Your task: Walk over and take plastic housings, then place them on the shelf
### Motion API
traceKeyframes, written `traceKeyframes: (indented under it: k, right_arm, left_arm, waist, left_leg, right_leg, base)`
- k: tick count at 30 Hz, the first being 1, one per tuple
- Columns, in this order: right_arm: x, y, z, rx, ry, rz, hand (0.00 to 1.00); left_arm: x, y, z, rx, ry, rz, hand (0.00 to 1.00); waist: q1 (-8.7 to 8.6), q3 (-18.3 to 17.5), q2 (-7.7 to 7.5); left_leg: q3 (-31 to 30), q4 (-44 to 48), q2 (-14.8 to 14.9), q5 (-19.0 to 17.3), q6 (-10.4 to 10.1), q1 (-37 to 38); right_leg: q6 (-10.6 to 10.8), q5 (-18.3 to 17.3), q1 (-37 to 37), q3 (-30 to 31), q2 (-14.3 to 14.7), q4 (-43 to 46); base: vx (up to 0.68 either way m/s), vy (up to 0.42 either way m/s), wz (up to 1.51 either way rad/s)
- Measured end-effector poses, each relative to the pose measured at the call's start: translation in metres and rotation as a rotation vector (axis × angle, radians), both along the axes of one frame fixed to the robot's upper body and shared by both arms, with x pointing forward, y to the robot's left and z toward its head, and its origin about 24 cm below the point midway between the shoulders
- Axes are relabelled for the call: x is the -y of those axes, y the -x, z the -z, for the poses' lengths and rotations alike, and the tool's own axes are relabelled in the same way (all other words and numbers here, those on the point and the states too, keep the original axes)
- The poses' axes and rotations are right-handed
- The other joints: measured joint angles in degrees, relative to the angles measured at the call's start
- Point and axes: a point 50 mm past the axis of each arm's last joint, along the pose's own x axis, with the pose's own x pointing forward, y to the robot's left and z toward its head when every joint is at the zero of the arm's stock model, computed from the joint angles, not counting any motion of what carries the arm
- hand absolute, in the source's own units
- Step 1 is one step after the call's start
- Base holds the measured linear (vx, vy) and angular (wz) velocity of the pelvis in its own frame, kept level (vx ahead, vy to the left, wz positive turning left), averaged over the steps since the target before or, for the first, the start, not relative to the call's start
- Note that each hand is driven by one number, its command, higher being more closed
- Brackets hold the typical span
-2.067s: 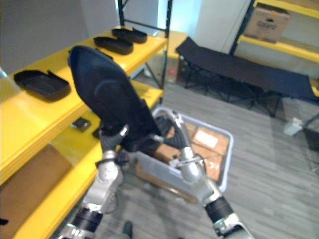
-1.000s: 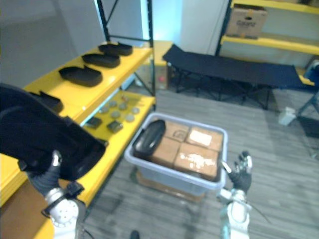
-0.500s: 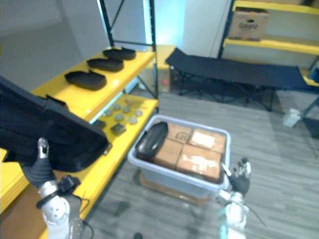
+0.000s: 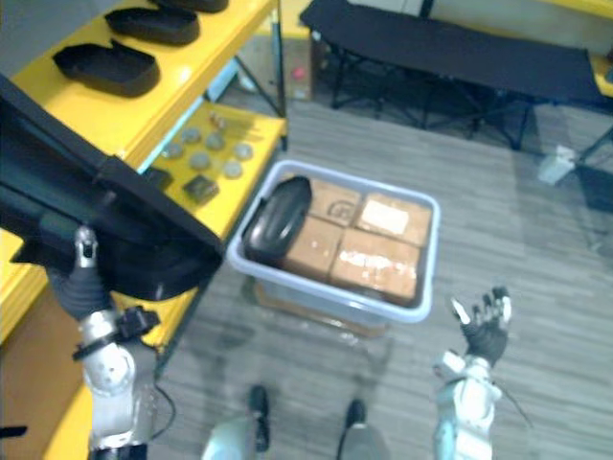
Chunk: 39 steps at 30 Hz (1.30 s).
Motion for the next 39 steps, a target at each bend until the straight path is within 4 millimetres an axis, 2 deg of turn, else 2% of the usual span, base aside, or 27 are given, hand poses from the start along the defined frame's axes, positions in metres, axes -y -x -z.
traceKeyframes:
  k: [4, 8, 11, 13, 14, 16, 17, 20, 24, 28, 30, 32, 33, 34, 36, 39]
  right_arm:
    - [0.0, -0.001, -0.005, 0.021, 0.014, -0.017, 0.0]
    - [0.0, -0.01, -0.024, 0.092, 0.081, -0.097, 0.0]
    - [-0.011, -0.027, -0.037, 0.141, 0.125, -0.201, 0.0]
    - [-0.025, -0.039, -0.043, 0.154, 0.161, -0.286, 0.0]
    - [-0.029, -0.043, -0.044, 0.159, 0.163, -0.305, 0.0]
    - [-0.05, -0.062, -0.048, 0.166, 0.176, -0.392, 0.0]
    - [-0.054, -0.066, -0.049, 0.168, 0.175, -0.408, 0.0]
    - [-0.082, -0.084, -0.048, 0.149, 0.171, -0.504, 0.0]
    - [-0.097, -0.085, -0.037, 0.089, 0.165, -0.546, 0.0]
    - [-0.101, -0.085, -0.033, 0.066, 0.164, -0.561, 0.0]
    - [-0.099, -0.083, -0.029, 0.052, 0.161, -0.558, 0.0]
    - [-0.095, -0.08, -0.026, 0.034, 0.16, -0.545, 0.0]
    - [-0.09, -0.077, -0.022, 0.016, 0.155, -0.514, 0.0]
    - [-0.084, -0.073, -0.018, -0.006, 0.15, -0.482, 0.0]
    - [-0.076, -0.068, -0.011, -0.046, 0.148, -0.438, 0.0]
    - [-0.075, -0.069, -0.012, -0.048, 0.158, -0.434, 0.0]
  left_arm:
    - [-0.001, 0.002, -0.001, -0.006, -0.034, -0.069, 1.0]
    - [-0.008, 0.008, -0.008, -0.024, -0.143, -0.178, 1.0]
    - [-0.033, 0.033, -0.012, -0.044, -0.187, -0.356, 1.0]
    - [-0.06, 0.057, -0.01, -0.073, -0.185, -0.523, 1.0]
    - [-0.066, 0.064, -0.009, -0.085, -0.188, -0.563, 1.0]
    - [-0.084, 0.089, -0.004, -0.135, -0.199, -0.684, 1.0]
    - [-0.087, 0.095, -0.003, -0.147, -0.201, -0.709, 1.0]
    - [-0.094, 0.127, 0.01, -0.196, -0.163, -0.83, 1.0]
    - [-0.092, 0.148, 0.019, -0.225, -0.144, -0.895, 1.0]
    - [-0.09, 0.154, 0.013, -0.214, -0.171, -0.889, 1.0]
    - [-0.088, 0.153, 0.009, -0.197, -0.186, -0.869, 1.0]
    - [-0.085, 0.148, 0.005, -0.161, -0.179, -0.835, 1.0]
    - [-0.085, 0.145, 0.003, -0.141, -0.176, -0.81, 1.0]
    - [-0.085, 0.141, 0.001, -0.131, -0.183, -0.785, 1.0]
    - [-0.084, 0.136, 0.0, -0.125, -0.185, -0.736, 1.0]
    - [-0.085, 0.135, -0.001, -0.116, -0.175, -0.731, 1.0]
  waist:
    - [0.22, 0.08, -0.05]
    - [1.29, 0.33, 0.39]
    - [2.35, 0.4, 0.92]
    - [5.61, 0.29, 1.76]
    - [6.6, 0.3, 1.94]
    - [9.78, 0.21, 2.23]
    - [10.5, 0.21, 2.22]
    - [14.44, 0.07, 2.06]
    - [17.04, -0.97, 2.04]
    - [17.99, -2.49, 1.28]
    - [17.48, -3.46, 0.79]
    - [16.79, -3.71, 0.64]
    - [16.27, -3.78, 0.61]
    - [15.52, -3.91, 0.41]
    - [15.46, -5.03, -0.51]
    - [15.86, -5.15, -0.36]
  left_leg:
    - [-0.12, 1.31, -0.14, -1.55, -0.16, -0.21]
    - [-1.59, 0.66, -1.15, -1.62, -0.17, 0.76]
    - [-4.32, -0.4, -2.32, -1.4, -0.52, 1.69]
    - [-6.61, -0.92, -3.12, -1.0, -0.61, 2.3]
    - [-7.26, -0.98, -3.38, -0.94, -0.67, 2.36]
    - [-10.48, -1.29, -4.38, -0.63, -1.1, 2.42]
    - [-11.35, -1.36, -4.71, -0.56, -1.17, 2.42]
    - [-16.31, -1.74, -7.04, -0.23, -1.34, 2.51]
    - [-19.82, -2.54, -8.99, -0.07, -1.24, 2.82]
    - [-20.93, -2.41, -10.09, -0.07, -1.2, 2.29]
    - [-21.98, -2.45, -11.02, -0.04, -1.06, 1.78]
    - [-22.0, -2.3, -11.45, -0.08, 0.13, 1.19]
    - [-20.36, -2.14, -11.2, -0.57, 1.59, 0.92]
    - [-16.45, -2.39, -9.74, -0.3, 2.31, 0.59]
    - [-15.82, -4.59, -10.12, 1.85, 2.82, 0.79]
    - [-17.42, -5.63, -10.43, 3.03, 2.61, 1.71]
  right_leg:
    - [0.16, -0.74, 0.3, 0.05, -0.26, 0.5]
    - [0.19, -2.36, 1.9, -1.61, -1.02, 1.44]
    - [0.17, -3.99, 4.06, -4.63, -1.58, 1.96]
    - [0.11, -5.33, 5.33, -6.94, -1.92, 2.77]
    - [0.12, -5.56, 5.81, -7.57, -1.97, 2.81]
    - [-0.09, -6.69, 7.82, -10.35, -2.12, 2.72]
    - [-0.04, -6.95, 8.36, -11.0, -2.28, 2.69]
    - [-0.02, -8.62, 11.31, -15.14, -2.93, 2.67]
    - [-0.46, -9.05, 13.54, -16.84, -3.29, 2.39]
    - [-0.33, -8.9, 14.81, -18.36, -3.27, 1.16]
    - [0.19, -8.37, 15.43, -19.7, -3.24, 0.81]
    - [-0.14, -7.55, 16.7, -22.59, -3.04, 0.61]
    - [0.15, -6.87, 17.86, -24.79, -3.03, 0.5]
    - [-0.06, -6.3, 19.01, -26.6, -3.13, 0.6]
    - [-0.32, -5.54, 18.77, -27.15, -4.39, 2.46]
    - [-1.25, -3.92, 17.74, -26.38, -5.25, 6.23]
  base:
    - [0.05, 0.029, 0.02]
    - [0.05, 0.008, 0.21]
    - [0.06, -0.02, 0.51]
    - [0.09, -0.041, 0.53]
    - [0.11, -0.056, 0.62]
    - [0.1, -0.052, 0.73]
    - [0.08, -0.032, 0.8]
    - [0.08, -0.028, 0.86]
    - [0.08, -0.014, 0.59]
    - [0.05, -0.003, 0.26]
    - [0.02, 0.016, 0.36]
    - [-0.01, 0.04, 0.52]
    - [-0.01, 0.064, 0.84]
    - [-0.01, 0.083, 0.97]
    - [0.05, 0.107, 0.89]
    - [0.08, 0.095, 0.38]
